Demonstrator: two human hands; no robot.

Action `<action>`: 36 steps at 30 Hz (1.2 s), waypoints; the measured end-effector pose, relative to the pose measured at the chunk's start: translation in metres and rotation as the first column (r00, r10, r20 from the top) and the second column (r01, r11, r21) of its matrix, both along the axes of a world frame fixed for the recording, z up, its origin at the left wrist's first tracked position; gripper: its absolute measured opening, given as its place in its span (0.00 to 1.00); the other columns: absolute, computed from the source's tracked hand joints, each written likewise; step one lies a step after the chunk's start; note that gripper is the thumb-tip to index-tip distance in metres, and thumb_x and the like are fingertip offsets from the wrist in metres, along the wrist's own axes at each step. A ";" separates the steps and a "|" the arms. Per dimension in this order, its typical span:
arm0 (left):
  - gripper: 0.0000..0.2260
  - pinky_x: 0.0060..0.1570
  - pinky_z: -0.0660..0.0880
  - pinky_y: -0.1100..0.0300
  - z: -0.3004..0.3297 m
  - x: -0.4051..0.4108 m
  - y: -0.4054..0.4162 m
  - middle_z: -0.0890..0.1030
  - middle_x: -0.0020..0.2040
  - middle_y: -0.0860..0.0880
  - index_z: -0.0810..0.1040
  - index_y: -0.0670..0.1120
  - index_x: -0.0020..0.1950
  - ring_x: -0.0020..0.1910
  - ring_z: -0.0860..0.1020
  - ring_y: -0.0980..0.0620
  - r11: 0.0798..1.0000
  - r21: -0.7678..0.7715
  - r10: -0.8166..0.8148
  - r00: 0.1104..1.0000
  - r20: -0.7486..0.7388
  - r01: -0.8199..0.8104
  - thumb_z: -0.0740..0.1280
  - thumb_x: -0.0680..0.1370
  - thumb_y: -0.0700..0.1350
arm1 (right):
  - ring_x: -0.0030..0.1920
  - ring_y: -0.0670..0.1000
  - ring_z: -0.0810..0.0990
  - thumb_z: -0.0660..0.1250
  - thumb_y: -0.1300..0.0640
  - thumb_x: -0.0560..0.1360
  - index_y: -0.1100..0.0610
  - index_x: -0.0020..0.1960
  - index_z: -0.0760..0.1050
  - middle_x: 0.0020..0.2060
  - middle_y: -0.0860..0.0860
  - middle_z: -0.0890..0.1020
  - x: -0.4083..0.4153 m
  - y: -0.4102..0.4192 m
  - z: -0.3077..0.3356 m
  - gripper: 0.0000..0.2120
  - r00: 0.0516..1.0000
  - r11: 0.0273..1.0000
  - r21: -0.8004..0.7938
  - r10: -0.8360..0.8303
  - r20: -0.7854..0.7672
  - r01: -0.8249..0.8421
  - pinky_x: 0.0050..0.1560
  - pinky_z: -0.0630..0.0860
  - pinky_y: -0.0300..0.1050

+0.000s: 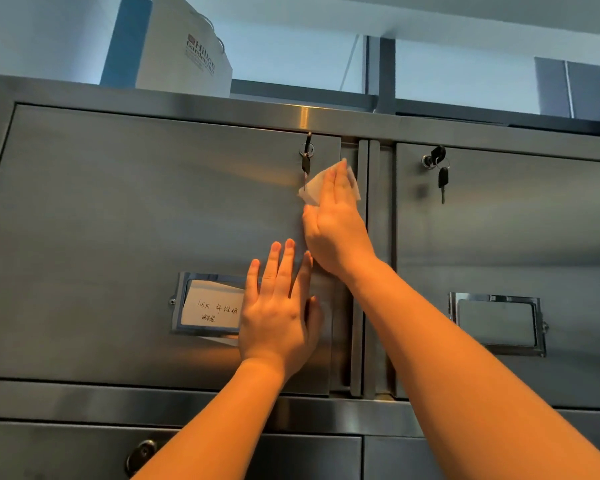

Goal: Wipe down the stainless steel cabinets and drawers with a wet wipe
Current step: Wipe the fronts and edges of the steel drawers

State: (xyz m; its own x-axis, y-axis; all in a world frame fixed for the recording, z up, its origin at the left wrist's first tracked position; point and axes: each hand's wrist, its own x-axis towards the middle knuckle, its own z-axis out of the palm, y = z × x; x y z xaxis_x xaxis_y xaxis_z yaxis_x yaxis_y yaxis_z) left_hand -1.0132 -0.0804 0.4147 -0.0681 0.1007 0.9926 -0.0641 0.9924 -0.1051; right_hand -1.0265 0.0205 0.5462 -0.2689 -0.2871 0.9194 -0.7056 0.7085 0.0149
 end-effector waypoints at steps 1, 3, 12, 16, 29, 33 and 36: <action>0.25 0.73 0.60 0.39 0.000 0.000 -0.001 0.63 0.77 0.41 0.67 0.45 0.75 0.76 0.61 0.40 1.000 -0.006 0.009 1.000 0.001 -0.009 0.54 0.80 0.54 | 0.77 0.61 0.37 0.49 0.57 0.83 0.71 0.76 0.45 0.76 0.67 0.40 -0.002 0.001 -0.006 0.28 1.000 0.999 0.041 -0.020 -0.017 0.021 0.77 0.37 0.48; 0.25 0.73 0.61 0.39 0.001 -0.001 -0.002 0.63 0.77 0.41 0.67 0.45 0.75 0.76 0.61 0.40 0.999 -0.015 0.028 1.000 0.004 -0.028 0.54 0.80 0.54 | 0.77 0.60 0.36 0.50 0.58 0.83 0.71 0.76 0.41 0.76 0.66 0.39 0.002 0.002 0.001 0.30 0.999 0.999 0.021 0.039 0.028 -0.040 0.75 0.35 0.44; 0.26 0.74 0.55 0.40 0.001 0.009 -0.003 0.60 0.78 0.41 0.62 0.47 0.78 0.77 0.58 0.41 0.985 -0.056 0.170 0.978 0.122 -0.164 0.54 0.82 0.54 | 0.77 0.57 0.36 0.51 0.55 0.83 0.68 0.77 0.36 0.77 0.62 0.36 0.018 0.000 0.033 0.33 0.982 0.998 -0.046 0.054 0.182 -0.046 0.76 0.39 0.44; 0.27 0.72 0.61 0.37 -0.001 0.018 -0.015 0.65 0.76 0.40 0.69 0.43 0.75 0.75 0.63 0.40 0.993 -0.058 0.106 0.991 0.077 -0.102 0.54 0.78 0.53 | 0.77 0.57 0.35 0.53 0.55 0.83 0.69 0.77 0.38 0.77 0.62 0.36 0.018 0.007 -0.008 0.34 0.985 0.997 -0.017 0.074 0.154 -0.072 0.75 0.38 0.43; 0.29 0.74 0.50 0.40 -0.015 0.014 -0.026 0.61 0.78 0.40 0.64 0.44 0.77 0.77 0.58 0.40 0.996 0.013 0.081 0.990 0.117 -0.083 0.52 0.79 0.55 | 0.76 0.59 0.33 0.50 0.53 0.84 0.71 0.76 0.36 0.75 0.65 0.34 0.025 0.005 -0.048 0.33 0.975 0.998 0.037 0.039 0.219 -0.048 0.75 0.36 0.45; 0.29 0.75 0.50 0.41 -0.016 0.011 -0.028 0.60 0.78 0.41 0.63 0.45 0.78 0.78 0.57 0.41 0.998 0.011 0.065 0.993 0.097 -0.067 0.52 0.79 0.55 | 0.77 0.58 0.35 0.50 0.55 0.84 0.70 0.76 0.37 0.76 0.64 0.35 0.020 0.006 -0.045 0.32 0.982 0.997 0.003 0.074 0.171 -0.075 0.72 0.34 0.38; 0.28 0.75 0.49 0.41 -0.018 0.009 -0.029 0.59 0.79 0.41 0.62 0.46 0.78 0.78 0.56 0.42 0.999 0.012 0.049 0.994 0.095 -0.051 0.52 0.79 0.55 | 0.77 0.53 0.34 0.51 0.58 0.83 0.67 0.77 0.37 0.77 0.59 0.34 0.017 0.014 -0.101 0.31 0.985 0.991 0.013 0.128 0.119 -0.131 0.69 0.31 0.30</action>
State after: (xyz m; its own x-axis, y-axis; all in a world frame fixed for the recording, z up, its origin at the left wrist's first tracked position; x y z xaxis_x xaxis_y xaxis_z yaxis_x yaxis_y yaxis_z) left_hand -1.0039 -0.1092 0.3966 -0.1663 0.0807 0.9828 -0.1041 0.9896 -0.0989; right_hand -1.0091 0.0340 0.4455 -0.3343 -0.3449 0.8771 -0.7890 0.6115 -0.0603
